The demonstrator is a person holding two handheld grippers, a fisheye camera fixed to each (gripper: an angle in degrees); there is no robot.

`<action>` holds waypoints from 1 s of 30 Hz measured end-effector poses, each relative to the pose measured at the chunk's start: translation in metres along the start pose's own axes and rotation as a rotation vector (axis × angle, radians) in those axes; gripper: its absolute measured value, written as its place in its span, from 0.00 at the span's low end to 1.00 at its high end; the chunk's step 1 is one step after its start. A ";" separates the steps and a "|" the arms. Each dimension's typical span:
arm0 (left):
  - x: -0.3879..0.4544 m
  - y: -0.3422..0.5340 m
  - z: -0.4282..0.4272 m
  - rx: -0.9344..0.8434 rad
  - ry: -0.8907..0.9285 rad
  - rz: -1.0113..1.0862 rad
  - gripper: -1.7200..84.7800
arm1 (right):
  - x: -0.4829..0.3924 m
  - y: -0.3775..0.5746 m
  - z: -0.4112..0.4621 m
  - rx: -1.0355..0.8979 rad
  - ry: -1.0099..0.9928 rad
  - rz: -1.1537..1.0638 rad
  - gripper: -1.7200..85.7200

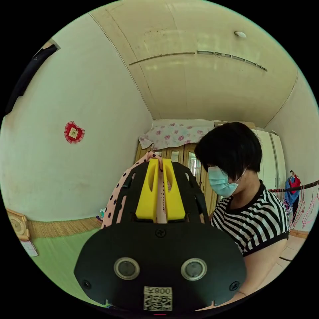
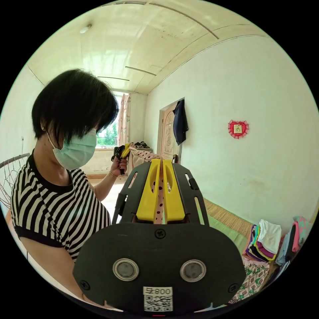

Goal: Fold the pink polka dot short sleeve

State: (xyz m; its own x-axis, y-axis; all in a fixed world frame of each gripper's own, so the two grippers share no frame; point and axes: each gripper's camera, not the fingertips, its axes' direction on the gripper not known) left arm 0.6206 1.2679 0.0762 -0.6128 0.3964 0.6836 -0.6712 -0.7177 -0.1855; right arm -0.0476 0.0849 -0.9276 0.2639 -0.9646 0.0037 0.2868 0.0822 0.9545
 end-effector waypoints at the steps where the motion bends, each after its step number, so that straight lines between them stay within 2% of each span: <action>1: 0.006 -0.005 0.004 -0.004 -0.009 0.018 0.04 | -0.001 -0.002 -0.001 0.008 0.004 -0.006 0.03; 9: 0.031 0.001 0.020 0.005 -0.052 0.108 0.04 | 0.005 -0.006 0.006 0.062 0.015 -0.027 0.03; 17: -0.015 0.041 0.049 -0.023 -0.097 0.032 0.04 | 0.063 -0.003 0.066 -0.018 0.068 0.025 0.03; 23: -0.120 0.084 0.100 -0.101 -0.234 -0.088 0.04 | 0.177 0.004 0.156 -0.129 0.105 0.129 0.03; 30: -0.346 0.189 0.189 -0.259 -0.443 -0.382 0.06 | 0.399 0.058 0.331 -0.389 0.156 0.424 0.03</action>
State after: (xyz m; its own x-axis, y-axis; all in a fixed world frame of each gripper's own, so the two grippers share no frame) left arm 0.7843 0.8872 -0.0620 -0.1170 0.2833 0.9519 -0.9212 -0.3891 0.0025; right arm -0.2308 -0.3781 -0.7715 0.5531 -0.7816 0.2884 0.4352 0.5662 0.7000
